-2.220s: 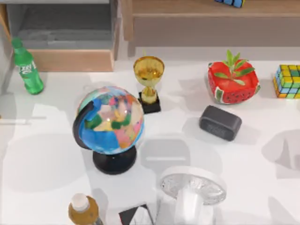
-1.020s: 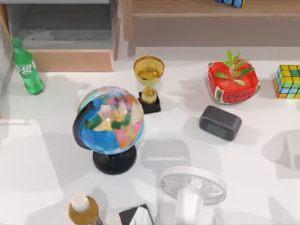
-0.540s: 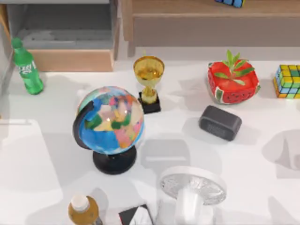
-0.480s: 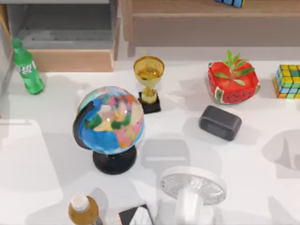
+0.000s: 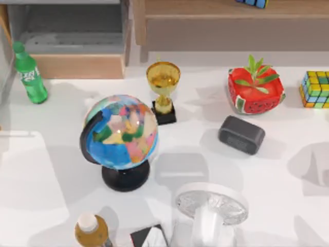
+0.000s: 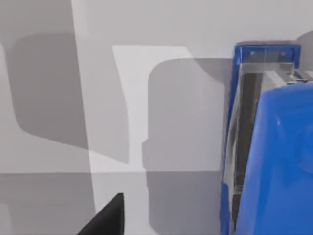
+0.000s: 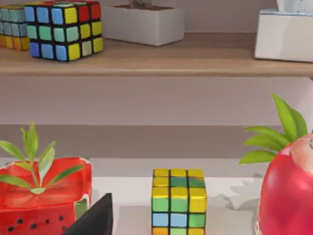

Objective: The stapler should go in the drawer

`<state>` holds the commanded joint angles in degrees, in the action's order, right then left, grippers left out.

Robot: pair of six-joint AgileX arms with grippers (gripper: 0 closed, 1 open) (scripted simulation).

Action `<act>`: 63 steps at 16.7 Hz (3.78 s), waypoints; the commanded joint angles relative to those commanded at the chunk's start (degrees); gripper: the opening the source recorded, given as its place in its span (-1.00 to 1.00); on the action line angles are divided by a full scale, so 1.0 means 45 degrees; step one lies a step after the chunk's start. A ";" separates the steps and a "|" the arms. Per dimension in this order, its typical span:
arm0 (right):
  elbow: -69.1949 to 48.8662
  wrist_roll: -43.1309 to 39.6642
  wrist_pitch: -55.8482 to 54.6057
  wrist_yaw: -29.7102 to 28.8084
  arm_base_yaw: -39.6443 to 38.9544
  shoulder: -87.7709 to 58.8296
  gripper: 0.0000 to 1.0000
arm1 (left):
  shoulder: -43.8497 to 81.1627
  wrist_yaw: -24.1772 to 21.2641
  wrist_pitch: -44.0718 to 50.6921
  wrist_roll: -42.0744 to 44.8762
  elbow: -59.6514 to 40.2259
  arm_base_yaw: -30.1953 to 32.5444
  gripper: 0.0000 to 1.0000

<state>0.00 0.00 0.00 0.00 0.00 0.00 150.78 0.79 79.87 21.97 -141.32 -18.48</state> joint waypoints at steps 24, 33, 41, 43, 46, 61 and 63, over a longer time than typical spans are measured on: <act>0.0000 0.0000 0.0000 0.0000 0.0000 0.0000 1.00 | -0.8606 -0.4445 -1.6366 0.7700 1.2339 -0.4875 1.00; 0.0000 0.0000 0.0000 0.0000 0.0000 0.0000 1.00 | -0.9216 -0.7318 -2.9229 1.2594 2.0871 -0.7073 1.00; 0.0000 0.0000 0.0000 0.0000 0.0000 0.0000 1.00 | -0.8326 -0.9548 -3.6506 1.5097 2.5360 -0.5472 1.00; 0.0000 0.0000 0.0000 0.0000 0.0000 0.0000 1.00 | -0.8188 -0.9804 -3.7194 1.5319 2.5743 -0.5141 1.00; 0.0000 0.0000 0.0000 0.0000 0.0000 0.0000 1.00 | -0.8151 -0.9870 -3.7365 1.5373 2.5835 -0.5050 1.00; 0.0000 0.0000 0.0000 0.0000 0.0000 0.0000 1.00 | -0.7759 -0.9109 -3.6783 1.5357 2.4839 -0.4283 0.70; 0.0000 0.0000 0.0000 0.0000 0.0000 0.0000 1.00 | -0.7759 -0.9109 -3.6783 1.5357 2.4839 -0.4283 0.40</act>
<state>0.00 0.00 0.00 0.00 0.00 0.00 115.87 -40.20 -85.65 91.08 -29.55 -37.75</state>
